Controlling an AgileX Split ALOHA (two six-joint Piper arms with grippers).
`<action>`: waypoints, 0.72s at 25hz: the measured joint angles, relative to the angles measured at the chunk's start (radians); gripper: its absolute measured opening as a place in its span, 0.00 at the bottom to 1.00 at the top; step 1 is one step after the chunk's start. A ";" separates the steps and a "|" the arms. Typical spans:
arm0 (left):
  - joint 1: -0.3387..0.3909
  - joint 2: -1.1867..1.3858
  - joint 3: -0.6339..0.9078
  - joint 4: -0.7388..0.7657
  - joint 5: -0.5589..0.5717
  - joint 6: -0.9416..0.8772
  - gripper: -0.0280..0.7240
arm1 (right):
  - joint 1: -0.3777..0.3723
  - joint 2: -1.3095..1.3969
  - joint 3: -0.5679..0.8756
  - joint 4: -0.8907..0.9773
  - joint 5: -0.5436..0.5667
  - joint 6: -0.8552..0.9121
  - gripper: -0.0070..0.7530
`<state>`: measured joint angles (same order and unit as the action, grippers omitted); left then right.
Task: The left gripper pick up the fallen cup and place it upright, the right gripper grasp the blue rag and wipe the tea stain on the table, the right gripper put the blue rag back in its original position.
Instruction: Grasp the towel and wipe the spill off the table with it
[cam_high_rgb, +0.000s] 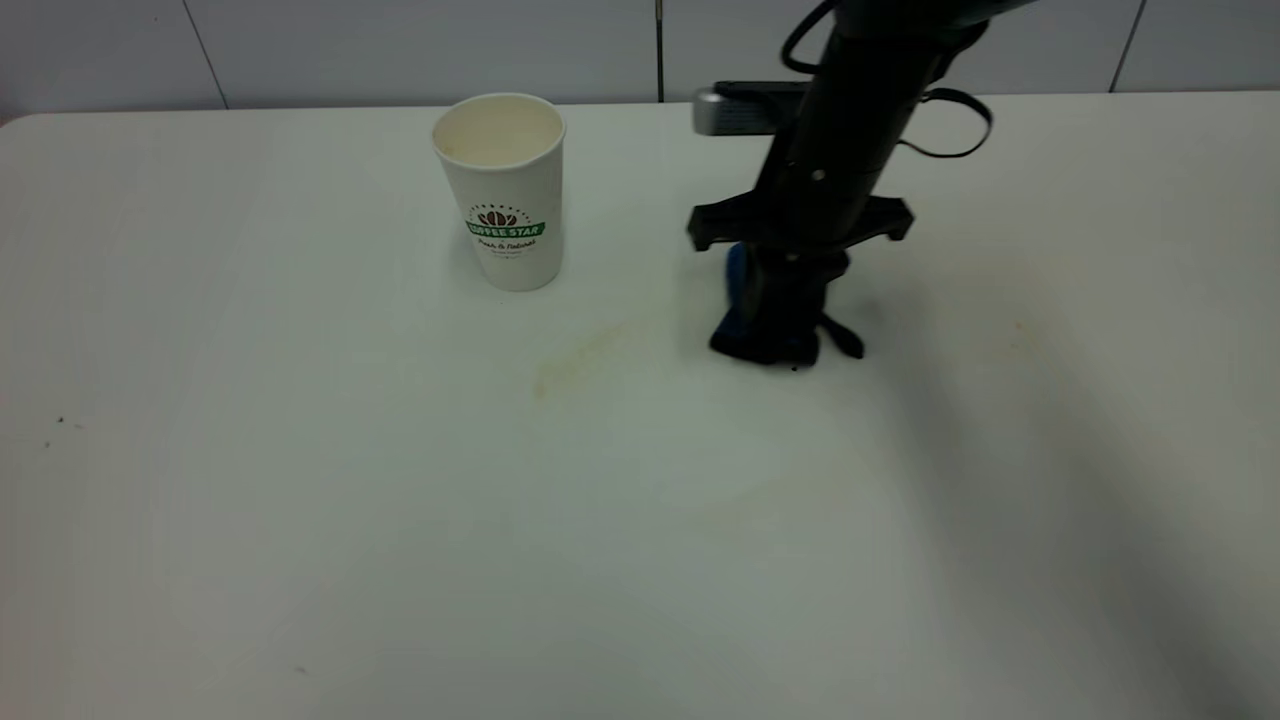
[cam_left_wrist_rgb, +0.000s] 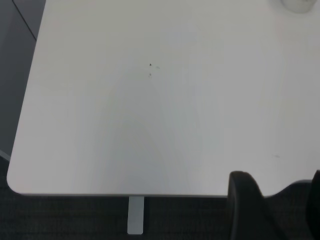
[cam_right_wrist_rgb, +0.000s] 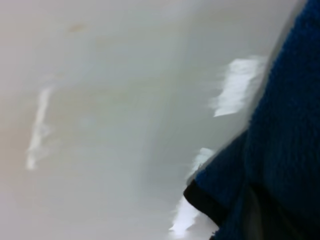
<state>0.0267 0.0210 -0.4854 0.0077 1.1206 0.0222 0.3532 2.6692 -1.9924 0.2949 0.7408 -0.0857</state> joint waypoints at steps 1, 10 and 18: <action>0.000 0.000 0.000 0.000 0.000 0.000 0.47 | 0.033 0.000 0.000 0.005 0.000 0.000 0.16; 0.000 0.000 0.000 0.000 0.000 0.000 0.47 | 0.263 0.000 0.000 0.019 -0.001 0.015 0.16; 0.000 0.000 0.000 0.000 0.000 0.000 0.47 | 0.293 0.000 0.000 0.015 -0.017 0.029 0.16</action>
<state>0.0267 0.0210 -0.4854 0.0077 1.1206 0.0222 0.6458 2.6695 -1.9924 0.3103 0.7242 -0.0563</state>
